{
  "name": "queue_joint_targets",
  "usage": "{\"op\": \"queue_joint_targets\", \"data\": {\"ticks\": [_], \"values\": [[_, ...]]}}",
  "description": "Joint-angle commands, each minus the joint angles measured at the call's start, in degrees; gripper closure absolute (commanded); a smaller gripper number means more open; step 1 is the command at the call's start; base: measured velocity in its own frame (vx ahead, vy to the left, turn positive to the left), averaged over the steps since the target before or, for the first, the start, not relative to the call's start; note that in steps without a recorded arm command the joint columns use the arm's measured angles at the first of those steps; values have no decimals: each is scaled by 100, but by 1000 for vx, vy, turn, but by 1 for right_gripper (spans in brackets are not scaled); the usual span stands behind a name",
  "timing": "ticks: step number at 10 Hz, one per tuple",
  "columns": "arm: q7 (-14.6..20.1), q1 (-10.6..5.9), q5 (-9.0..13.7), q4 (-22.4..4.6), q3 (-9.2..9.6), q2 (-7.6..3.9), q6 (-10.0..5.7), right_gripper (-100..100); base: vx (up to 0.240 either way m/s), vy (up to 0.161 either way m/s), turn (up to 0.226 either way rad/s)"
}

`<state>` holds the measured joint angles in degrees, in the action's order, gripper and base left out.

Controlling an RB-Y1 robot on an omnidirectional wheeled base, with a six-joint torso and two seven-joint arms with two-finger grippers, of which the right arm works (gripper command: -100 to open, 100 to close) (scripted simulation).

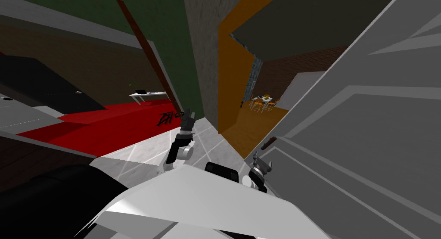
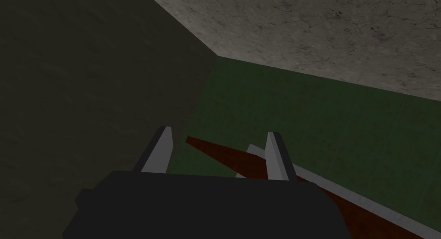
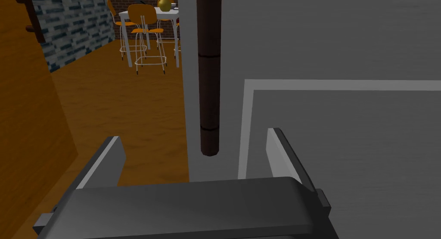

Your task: Push the door open

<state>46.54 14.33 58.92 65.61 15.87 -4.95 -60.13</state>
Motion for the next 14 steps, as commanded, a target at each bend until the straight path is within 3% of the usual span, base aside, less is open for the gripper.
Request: {"op": "queue_joint_targets", "data": {"ticks": [1, 4, 14], "values": [[96, -45, 177, -167, 27, 14, -102, -100, 100, -99, 100], [246, -104, 428, -437, 81, 46, -263, -100, 85, -93, 100], [343, -197, 441, -559, -56, -48, -168, -100, 130, -107, 15]]}}
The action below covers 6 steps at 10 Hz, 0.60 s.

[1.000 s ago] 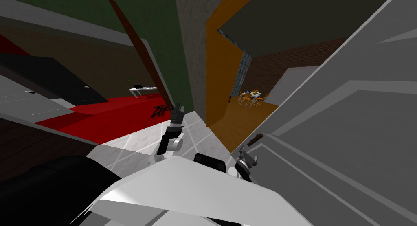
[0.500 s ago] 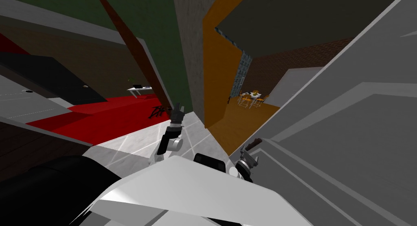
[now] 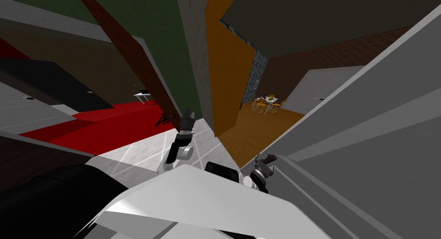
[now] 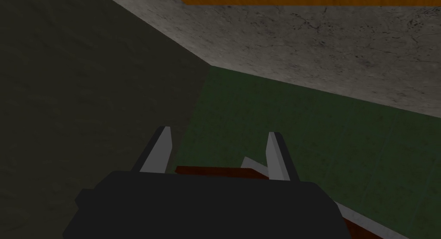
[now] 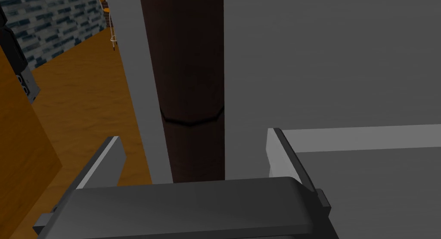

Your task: Push the door open

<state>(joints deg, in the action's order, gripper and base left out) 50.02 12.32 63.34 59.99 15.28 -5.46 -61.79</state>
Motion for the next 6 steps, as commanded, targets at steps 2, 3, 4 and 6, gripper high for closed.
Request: {"op": "queue_joint_targets", "data": {"ticks": [2, 3, 4, 6], "values": [[-5, 4, -1, 3, 3, 3, -2, 100, -16, 9, -8], [-5, 4, -1, 3, 3, 3, -2, 100, -11, 5, 11], [-5, 4, -1, 3, 3, 3, -2, 100, 0, 0, 0], [-5, 4, -1, 3, 3, 3, -2, 100, 0, 0, 0]]}}
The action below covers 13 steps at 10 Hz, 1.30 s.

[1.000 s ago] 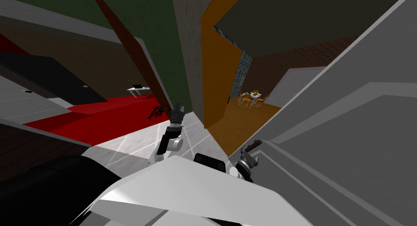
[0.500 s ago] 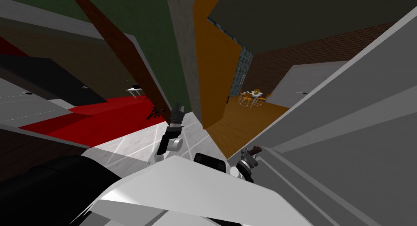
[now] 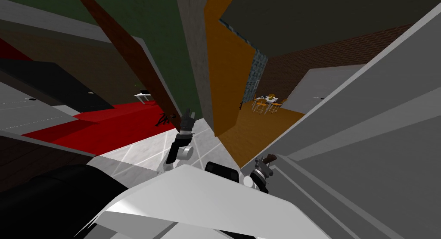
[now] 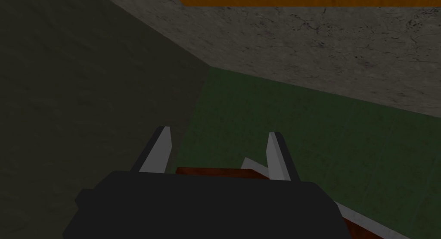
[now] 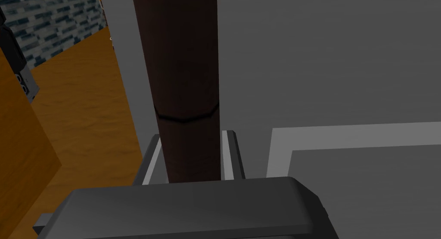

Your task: Push the door open

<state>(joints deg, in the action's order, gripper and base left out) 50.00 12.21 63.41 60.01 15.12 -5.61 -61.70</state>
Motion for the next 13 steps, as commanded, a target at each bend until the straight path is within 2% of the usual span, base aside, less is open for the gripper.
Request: {"op": "queue_joint_targets", "data": {"ticks": [1, 5, 13], "values": [[-9, 4, 45, -2, -53, -4, -21, 100, 113, -25, -33], [-33, 13, 159, -8, -188, -12, -75, 100, 168, -53, -38], [-125, 51, 609, -31, -720, -27, -286, 100, 190, -100, -48]]}}
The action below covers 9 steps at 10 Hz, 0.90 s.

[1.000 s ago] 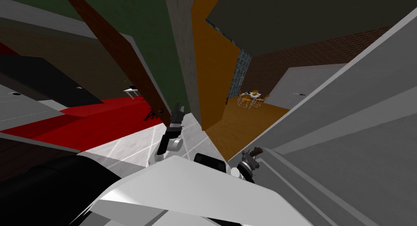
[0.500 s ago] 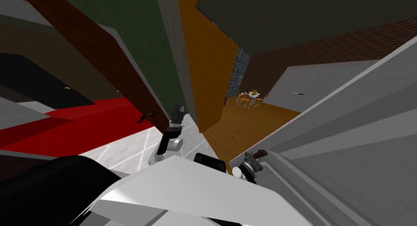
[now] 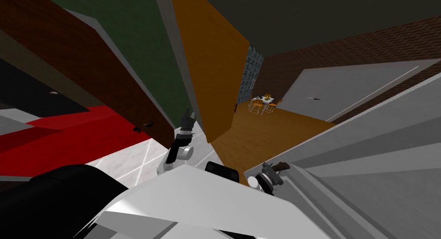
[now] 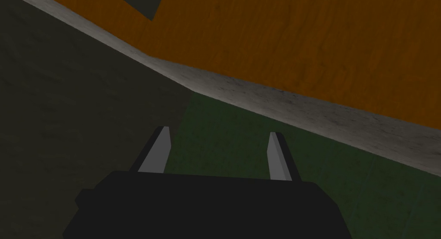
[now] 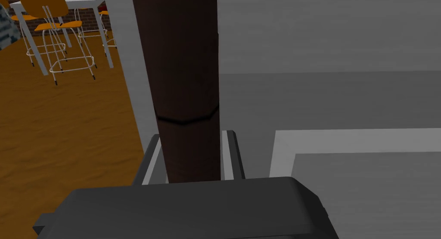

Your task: Push the door open

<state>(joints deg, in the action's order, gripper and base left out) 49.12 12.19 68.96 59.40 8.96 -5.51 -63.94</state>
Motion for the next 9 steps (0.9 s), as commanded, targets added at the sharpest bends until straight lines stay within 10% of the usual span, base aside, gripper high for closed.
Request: {"op": "queue_joint_targets", "data": {"ticks": [1, 9], "values": [[-50, 59, 118, 28, -179, -38, -93, 100, 213, -95, -78], [-132, 92, 514, 8, -647, -30, -279, 100, 206, -89, -63]]}}
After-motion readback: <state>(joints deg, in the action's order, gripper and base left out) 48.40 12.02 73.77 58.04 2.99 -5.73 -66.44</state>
